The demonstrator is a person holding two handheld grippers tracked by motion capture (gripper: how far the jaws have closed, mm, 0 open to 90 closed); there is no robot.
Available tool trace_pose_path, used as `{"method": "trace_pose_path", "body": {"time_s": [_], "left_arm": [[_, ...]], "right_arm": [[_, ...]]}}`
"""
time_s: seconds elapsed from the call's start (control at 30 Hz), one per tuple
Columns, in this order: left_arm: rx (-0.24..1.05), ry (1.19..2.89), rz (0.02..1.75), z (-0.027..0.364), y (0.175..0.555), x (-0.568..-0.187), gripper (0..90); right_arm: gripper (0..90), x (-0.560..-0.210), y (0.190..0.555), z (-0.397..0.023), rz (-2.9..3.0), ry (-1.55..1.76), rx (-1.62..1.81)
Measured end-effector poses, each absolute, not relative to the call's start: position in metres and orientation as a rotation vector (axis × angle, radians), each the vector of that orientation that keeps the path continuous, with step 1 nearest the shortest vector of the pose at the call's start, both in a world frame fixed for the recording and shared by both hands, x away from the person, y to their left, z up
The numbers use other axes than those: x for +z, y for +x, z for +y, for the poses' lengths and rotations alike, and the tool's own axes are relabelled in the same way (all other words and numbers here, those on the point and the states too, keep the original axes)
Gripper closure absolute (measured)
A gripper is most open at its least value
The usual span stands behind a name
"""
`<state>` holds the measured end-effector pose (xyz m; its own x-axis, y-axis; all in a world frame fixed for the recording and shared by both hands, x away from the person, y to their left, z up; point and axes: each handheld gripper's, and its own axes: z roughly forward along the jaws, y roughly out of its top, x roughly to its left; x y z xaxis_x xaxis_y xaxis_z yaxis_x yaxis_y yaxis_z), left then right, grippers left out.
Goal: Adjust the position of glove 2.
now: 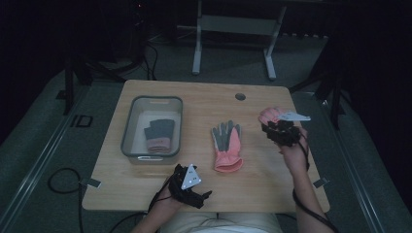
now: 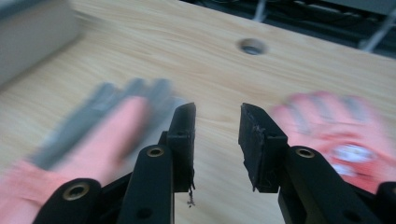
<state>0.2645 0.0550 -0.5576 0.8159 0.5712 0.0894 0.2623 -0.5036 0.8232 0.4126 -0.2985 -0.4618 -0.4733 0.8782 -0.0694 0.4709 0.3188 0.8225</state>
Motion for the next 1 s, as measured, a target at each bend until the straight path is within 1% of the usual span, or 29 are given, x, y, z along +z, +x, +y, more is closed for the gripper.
{"method": "trace_pose_path", "body": {"time_s": [0.07,0.13,0.2,0.3,0.37,0.47,0.63,0.73,0.8,1.0], "left_arm": [[0.445,2.112,0.610,0.054,0.264,-0.557,1.9],[0.442,2.109,0.611,0.053,0.264,-0.557,1.9],[0.445,2.115,0.605,0.053,0.264,-0.557,1.9],[0.440,2.119,0.606,0.052,0.264,-0.559,1.9],[0.439,2.118,0.607,0.052,0.264,-0.559,1.8],[0.446,2.108,0.605,0.050,0.262,-0.557,1.9],[0.443,2.112,0.600,0.049,0.262,-0.557,1.9],[0.436,2.115,0.597,0.048,0.261,-0.558,1.8],[0.437,2.118,0.597,0.048,0.261,-0.558,1.9],[0.430,2.125,0.594,0.046,0.263,-0.559,1.9]], "right_arm": [[66.0,-0.461,0.418,-0.317,2.054,1.189,1.003],[63.8,-0.461,0.424,-0.335,2.029,1.196,0.971],[64.0,-0.464,0.431,-0.351,1.998,1.235,0.926],[64.0,-0.466,0.438,-0.362,2.001,1.239,0.899],[63.6,-0.468,0.448,-0.373,2.023,1.229,0.870],[60.3,-0.470,0.459,-0.378,2.041,1.218,0.846],[59.4,-0.480,0.474,-0.377,2.087,1.217,0.833],[55.4,-0.489,0.484,-0.376,2.136,1.225,0.830],[55.0,-0.495,0.490,-0.376,2.158,1.265,0.823],[54.7,-0.513,0.503,-0.370,2.209,1.233,0.707]]}}
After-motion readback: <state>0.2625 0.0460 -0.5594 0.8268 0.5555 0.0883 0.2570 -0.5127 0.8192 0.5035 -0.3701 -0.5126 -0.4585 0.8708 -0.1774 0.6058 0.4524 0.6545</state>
